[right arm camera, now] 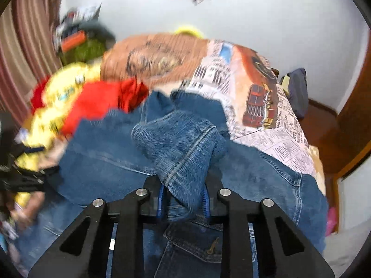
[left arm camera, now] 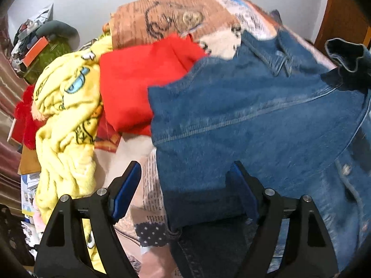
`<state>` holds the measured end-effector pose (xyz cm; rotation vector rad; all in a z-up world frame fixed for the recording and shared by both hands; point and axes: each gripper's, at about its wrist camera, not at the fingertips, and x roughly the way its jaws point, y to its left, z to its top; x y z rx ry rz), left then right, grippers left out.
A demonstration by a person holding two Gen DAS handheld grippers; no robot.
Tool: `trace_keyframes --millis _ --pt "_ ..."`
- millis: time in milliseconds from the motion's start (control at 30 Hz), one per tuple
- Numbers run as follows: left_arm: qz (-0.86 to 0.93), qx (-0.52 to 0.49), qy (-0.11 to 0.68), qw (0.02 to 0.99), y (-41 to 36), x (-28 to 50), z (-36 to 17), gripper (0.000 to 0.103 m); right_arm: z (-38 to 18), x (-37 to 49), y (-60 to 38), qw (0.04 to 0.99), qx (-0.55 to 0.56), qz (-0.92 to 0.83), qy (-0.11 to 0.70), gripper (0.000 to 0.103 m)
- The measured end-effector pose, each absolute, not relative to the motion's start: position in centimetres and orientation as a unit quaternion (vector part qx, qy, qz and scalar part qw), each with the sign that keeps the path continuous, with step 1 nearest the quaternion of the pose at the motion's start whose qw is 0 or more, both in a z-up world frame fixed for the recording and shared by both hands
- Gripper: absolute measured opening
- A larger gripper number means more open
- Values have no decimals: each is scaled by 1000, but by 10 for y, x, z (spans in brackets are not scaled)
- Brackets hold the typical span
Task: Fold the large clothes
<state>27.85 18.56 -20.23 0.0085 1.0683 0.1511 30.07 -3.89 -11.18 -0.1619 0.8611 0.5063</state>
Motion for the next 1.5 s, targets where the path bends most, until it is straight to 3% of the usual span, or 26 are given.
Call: trace_keyframes --millis 200,400,567,800,867,1000,1167,1333,1500 --pt "67 3 503 862 177 281 -197 83 -106 301 -82 879 16 238 413 21" --pt "57 22 540 840 163 283 -231 84 -156 308 -117 848 63 203 486 22" --pt "72 3 538 840 172 280 -246 97 -181 307 -147 831 115 174 516 33" --pt "74 -10 542 837 178 278 -246 97 -168 300 -186 850 87 100 510 40" --pt "81 3 541 837 176 278 -241 97 -164 295 -197 850 75 89 514 42" --pt "75 24 523 849 166 276 -217 97 -153 288 -226 854 90 78 506 59" --pt "57 36 471 879 146 278 -168 97 -136 276 -270 868 135 47 476 71" --pt "23 13 432 901 127 289 -127 97 -147 270 -305 855 193 19 481 73" --pt "-4 -21 432 902 114 311 -120 97 -192 266 -335 812 268 2 518 73"
